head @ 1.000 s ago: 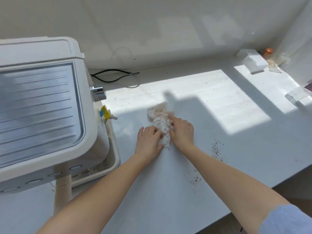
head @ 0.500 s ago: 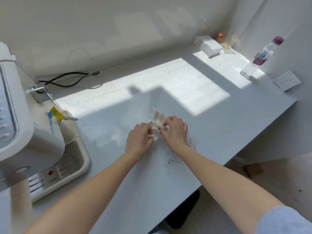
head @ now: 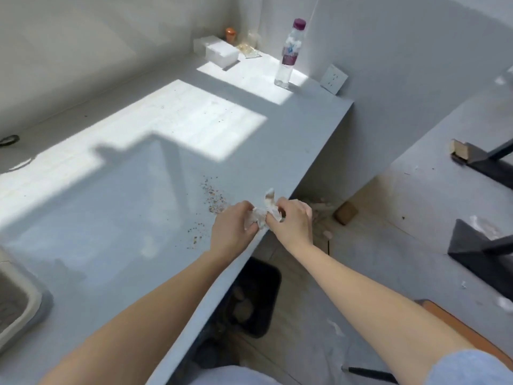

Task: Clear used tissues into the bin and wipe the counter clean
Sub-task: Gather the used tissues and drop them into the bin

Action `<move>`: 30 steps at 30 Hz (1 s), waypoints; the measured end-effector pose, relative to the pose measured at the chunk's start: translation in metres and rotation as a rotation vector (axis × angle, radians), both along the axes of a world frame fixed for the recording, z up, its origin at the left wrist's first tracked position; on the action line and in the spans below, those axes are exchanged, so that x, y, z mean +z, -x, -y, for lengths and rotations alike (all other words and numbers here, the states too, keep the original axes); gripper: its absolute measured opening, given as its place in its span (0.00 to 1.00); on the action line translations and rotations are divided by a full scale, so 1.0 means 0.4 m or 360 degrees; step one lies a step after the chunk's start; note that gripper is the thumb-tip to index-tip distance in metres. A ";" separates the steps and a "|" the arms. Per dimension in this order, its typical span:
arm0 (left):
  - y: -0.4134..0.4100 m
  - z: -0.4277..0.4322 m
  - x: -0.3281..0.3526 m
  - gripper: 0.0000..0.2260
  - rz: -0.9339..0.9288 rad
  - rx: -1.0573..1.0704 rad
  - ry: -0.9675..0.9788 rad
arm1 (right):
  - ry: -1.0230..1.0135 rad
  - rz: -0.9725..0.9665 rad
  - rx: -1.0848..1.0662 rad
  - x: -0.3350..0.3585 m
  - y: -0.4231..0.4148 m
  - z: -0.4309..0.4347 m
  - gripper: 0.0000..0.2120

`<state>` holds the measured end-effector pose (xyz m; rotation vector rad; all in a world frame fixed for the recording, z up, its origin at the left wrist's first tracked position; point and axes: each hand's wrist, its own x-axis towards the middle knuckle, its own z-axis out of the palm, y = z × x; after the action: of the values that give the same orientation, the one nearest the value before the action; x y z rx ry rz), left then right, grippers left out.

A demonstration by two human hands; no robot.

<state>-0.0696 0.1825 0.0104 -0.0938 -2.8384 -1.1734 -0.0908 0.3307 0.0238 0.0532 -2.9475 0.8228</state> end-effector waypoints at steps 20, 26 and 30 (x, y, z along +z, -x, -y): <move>-0.191 -0.182 -0.249 0.07 0.1669 0.0035 -0.0531 | 0.0552 0.0923 -0.0679 -0.286 -0.286 -0.150 0.09; -0.200 -0.184 -0.292 0.14 0.1868 0.0090 -0.0526 | 0.0625 0.0941 -0.0787 -0.321 -0.300 -0.141 0.04; -0.191 -0.203 -0.303 0.22 0.2002 0.0016 -0.0432 | 0.0715 0.1229 -0.0681 -0.346 -0.289 -0.143 0.16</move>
<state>0.0069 0.2637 -0.1109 1.0171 -3.4716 -2.1491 0.0249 0.3877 -0.1145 -1.1050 -3.0711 1.6817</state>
